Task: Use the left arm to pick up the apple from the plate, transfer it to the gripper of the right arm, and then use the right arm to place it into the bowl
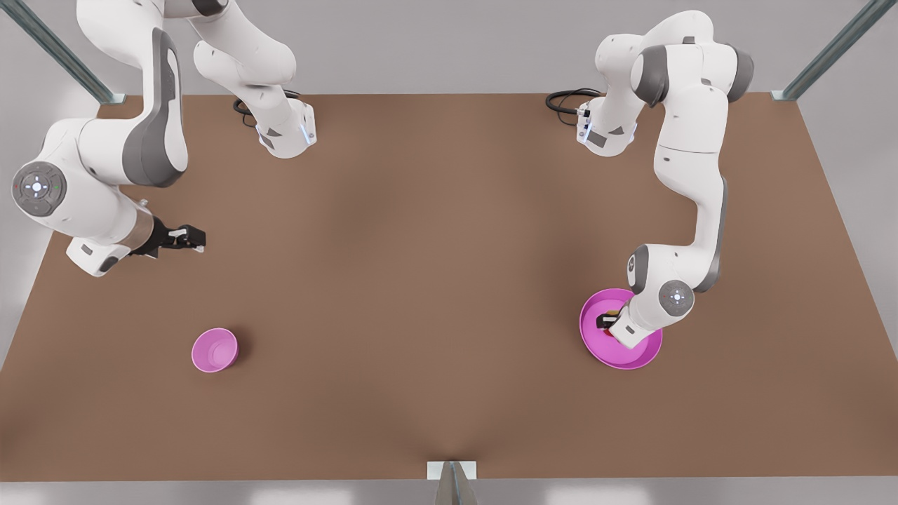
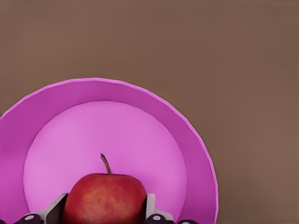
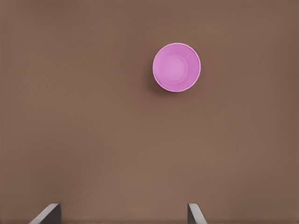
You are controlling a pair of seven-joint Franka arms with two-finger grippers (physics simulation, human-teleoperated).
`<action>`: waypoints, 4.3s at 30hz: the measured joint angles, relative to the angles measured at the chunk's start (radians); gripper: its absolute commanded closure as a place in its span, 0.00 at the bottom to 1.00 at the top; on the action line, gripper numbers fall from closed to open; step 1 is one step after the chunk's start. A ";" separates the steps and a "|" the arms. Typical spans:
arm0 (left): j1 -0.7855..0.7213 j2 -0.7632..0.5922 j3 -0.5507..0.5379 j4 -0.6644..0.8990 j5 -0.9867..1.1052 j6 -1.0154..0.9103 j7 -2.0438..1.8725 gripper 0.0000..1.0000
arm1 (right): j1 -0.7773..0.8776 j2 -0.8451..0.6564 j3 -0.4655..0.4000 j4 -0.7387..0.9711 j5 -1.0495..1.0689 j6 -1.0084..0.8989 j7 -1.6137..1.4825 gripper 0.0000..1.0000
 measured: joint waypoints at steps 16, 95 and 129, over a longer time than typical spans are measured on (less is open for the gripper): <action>0.000 0.001 0.000 -0.001 -0.006 -0.006 -0.010 0.31 | 0.000 0.011 0.000 0.000 0.000 0.001 -0.001 0.00; -0.029 0.466 -0.700 0.802 -0.643 -0.010 -0.043 0.31 | -0.121 0.939 0.746 0.298 1.126 0.610 -1.771 0.00; -0.029 0.472 -0.694 0.803 -0.642 0.003 -0.020 0.32 | -0.123 0.944 0.808 0.258 1.138 0.692 -1.885 0.00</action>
